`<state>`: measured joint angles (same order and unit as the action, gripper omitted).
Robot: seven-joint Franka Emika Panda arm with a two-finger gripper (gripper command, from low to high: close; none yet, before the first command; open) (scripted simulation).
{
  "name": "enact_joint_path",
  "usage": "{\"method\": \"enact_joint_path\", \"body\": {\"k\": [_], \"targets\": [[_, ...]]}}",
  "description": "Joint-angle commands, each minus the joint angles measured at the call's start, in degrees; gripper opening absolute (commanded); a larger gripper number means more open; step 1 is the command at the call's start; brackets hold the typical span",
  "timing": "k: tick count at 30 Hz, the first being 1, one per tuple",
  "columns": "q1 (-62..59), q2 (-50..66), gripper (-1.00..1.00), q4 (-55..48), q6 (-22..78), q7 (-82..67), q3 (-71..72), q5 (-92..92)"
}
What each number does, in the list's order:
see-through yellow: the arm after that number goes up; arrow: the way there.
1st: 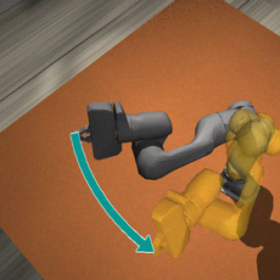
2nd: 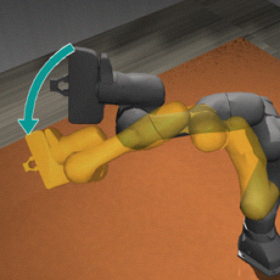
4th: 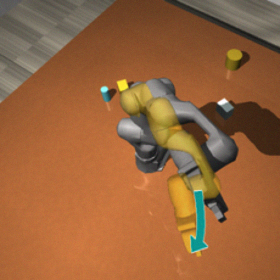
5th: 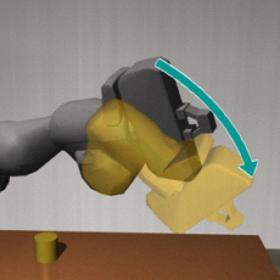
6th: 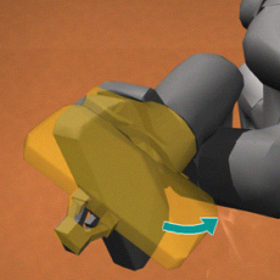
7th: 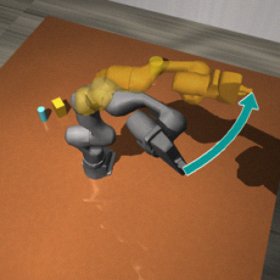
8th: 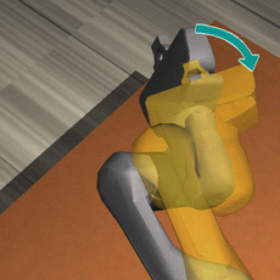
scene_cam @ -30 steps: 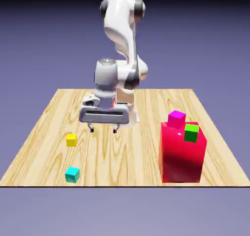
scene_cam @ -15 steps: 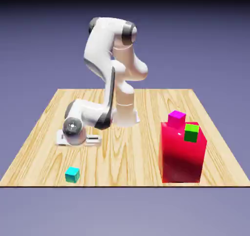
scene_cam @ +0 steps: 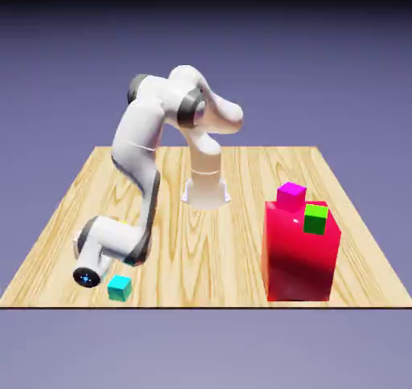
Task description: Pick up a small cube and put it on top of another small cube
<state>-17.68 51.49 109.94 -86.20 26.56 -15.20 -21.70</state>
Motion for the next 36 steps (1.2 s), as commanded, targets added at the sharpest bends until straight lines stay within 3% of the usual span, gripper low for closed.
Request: {"method": "enact_joint_path", "body": {"k": [1,6,8,22,33,36], "targets": [[0.00,0.00,-1.00,0.00,0.00,0.00,0.00,0.00],[0.94,0.22,-1.00,-7.89,7.48,-2.39,0.72,0.67],[-2.42,-0.15,-1.00,-7.95,5.34,-7.37,2.29,-4.07],[6.53,-7.06,-1.00,-22.43,3.92,-30.34,31.35,-19.79],[21.89,-12.58,-1.00,-34.66,6.87,-37.23,54.19,-19.76],[23.51,-13.07,-1.00,-35.05,7.41,-32.39,55.54,-13.98]]}}
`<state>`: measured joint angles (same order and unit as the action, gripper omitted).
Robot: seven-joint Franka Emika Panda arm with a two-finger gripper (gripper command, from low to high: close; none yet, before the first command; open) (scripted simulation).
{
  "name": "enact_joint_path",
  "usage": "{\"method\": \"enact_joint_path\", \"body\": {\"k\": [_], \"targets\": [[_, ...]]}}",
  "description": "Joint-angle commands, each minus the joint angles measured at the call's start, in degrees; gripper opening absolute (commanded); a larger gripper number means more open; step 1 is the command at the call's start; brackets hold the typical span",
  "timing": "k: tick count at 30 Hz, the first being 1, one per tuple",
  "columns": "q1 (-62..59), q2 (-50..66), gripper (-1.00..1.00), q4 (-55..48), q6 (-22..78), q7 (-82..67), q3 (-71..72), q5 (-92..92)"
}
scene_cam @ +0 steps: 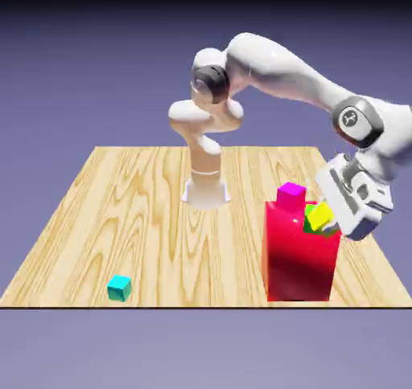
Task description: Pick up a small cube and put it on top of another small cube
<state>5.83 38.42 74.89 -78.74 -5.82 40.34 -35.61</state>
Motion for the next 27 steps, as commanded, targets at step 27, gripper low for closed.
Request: {"method": "enact_joint_path", "body": {"k": [27], "targets": [[0.76,-0.27,-1.00,7.37,3.60,64.46,-8.38,65.95]]}}
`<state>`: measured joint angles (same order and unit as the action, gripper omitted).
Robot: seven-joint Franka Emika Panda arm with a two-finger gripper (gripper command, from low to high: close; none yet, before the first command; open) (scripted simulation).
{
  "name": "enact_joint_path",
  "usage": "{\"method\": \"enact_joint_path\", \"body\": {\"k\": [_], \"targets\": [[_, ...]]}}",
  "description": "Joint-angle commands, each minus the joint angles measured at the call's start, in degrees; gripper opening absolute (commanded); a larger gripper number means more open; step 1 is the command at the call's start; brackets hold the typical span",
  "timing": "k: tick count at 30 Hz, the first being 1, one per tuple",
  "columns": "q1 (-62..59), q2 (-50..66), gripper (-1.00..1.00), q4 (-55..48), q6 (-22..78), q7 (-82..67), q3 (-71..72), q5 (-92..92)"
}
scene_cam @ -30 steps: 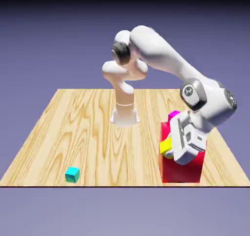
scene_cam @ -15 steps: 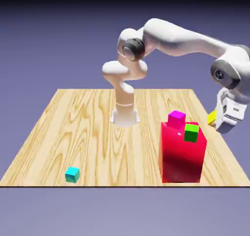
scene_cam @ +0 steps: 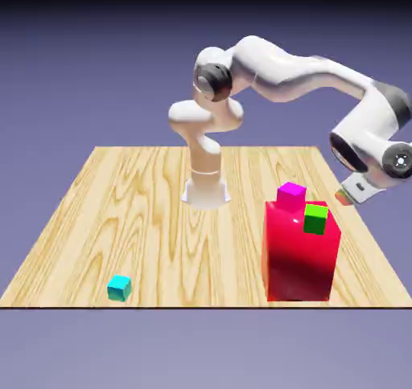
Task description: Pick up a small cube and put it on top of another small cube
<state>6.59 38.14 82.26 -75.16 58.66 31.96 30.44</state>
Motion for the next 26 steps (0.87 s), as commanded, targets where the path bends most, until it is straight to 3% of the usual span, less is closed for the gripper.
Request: {"method": "enact_joint_path", "body": {"k": [1,16,23,24,26], "targets": [[-0.22,0.04,-1.00,0.37,0.14,2.47,-0.56,2.30],[-15.19,0.44,-1.00,0.50,6.28,38.76,-13.67,21.98],[-13.86,-2.88,-1.00,9.71,0.40,35.74,-13.34,22.71],[-13.86,-2.88,1.00,9.71,0.40,35.74,-13.34,22.71],[-14.34,-2.16,1.00,7.64,1.77,36.60,-13.52,22.51]]}}
